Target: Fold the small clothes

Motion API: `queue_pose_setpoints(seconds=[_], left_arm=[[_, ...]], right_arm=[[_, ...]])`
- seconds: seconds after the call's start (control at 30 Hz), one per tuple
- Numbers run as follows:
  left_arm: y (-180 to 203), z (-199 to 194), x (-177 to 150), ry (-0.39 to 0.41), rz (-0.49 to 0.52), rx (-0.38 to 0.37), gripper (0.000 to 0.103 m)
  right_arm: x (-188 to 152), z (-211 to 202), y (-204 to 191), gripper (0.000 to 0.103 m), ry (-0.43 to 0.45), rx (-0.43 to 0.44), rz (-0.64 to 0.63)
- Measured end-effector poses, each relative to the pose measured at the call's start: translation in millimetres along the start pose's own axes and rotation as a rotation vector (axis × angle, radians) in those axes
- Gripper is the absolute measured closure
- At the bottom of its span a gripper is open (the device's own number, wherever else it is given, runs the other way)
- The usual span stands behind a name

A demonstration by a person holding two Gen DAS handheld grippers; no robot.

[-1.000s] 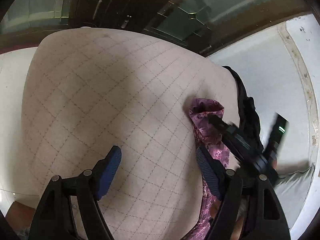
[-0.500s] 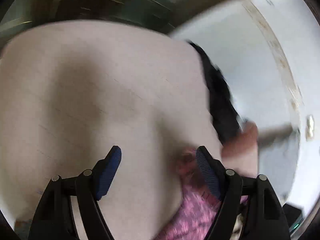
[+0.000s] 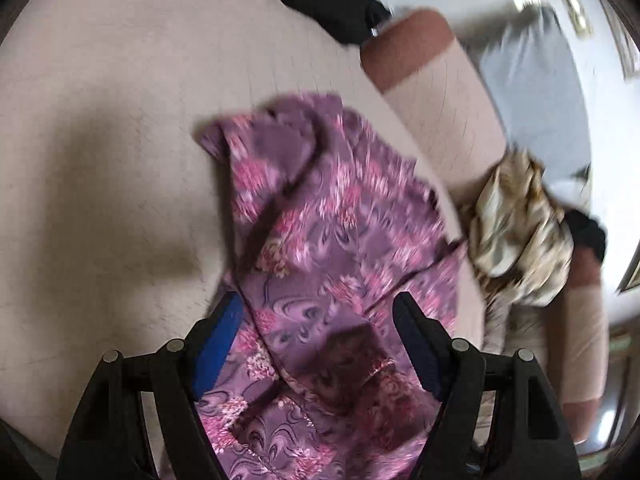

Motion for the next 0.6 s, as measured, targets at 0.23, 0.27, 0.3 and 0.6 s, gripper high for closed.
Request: queue_pose_setpoints(seconds=[0.23,0.27,0.3,0.6], left_arm=[[15.0,35.0,-10.3,-0.048,0.060,0.094,0.027],[15.8,36.6,-10.6,-0.045,0.065,0.106,0.027],[15.4,38.1,-11.2,-0.041,0.064,0.109,0.027],[-0.1,16.6,-2.2,0.015,-0.008,0.055,0.027]], right_arm=[[23.1,-11.8,37.5,0.032,-0.019,0.081,0.202],[20.4,-9.1,39.2,0.032,-0.035,0.087,0.215],[17.0,-6.7,38.8,0.032,-0.047,0.099,0.223],[4.7,3.2,7.7,0.096,-0.076,0.005,0.106]])
Point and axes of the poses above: each gripper's, at about its wrist camera, not at the fingertips, and z roughly the way its jaws point, y to its right, x to its top, the point moved 3 cm from there along z, roughly the way its jaws point, and after that the axes turned 13 degrees about z, right-handed, at the moved point
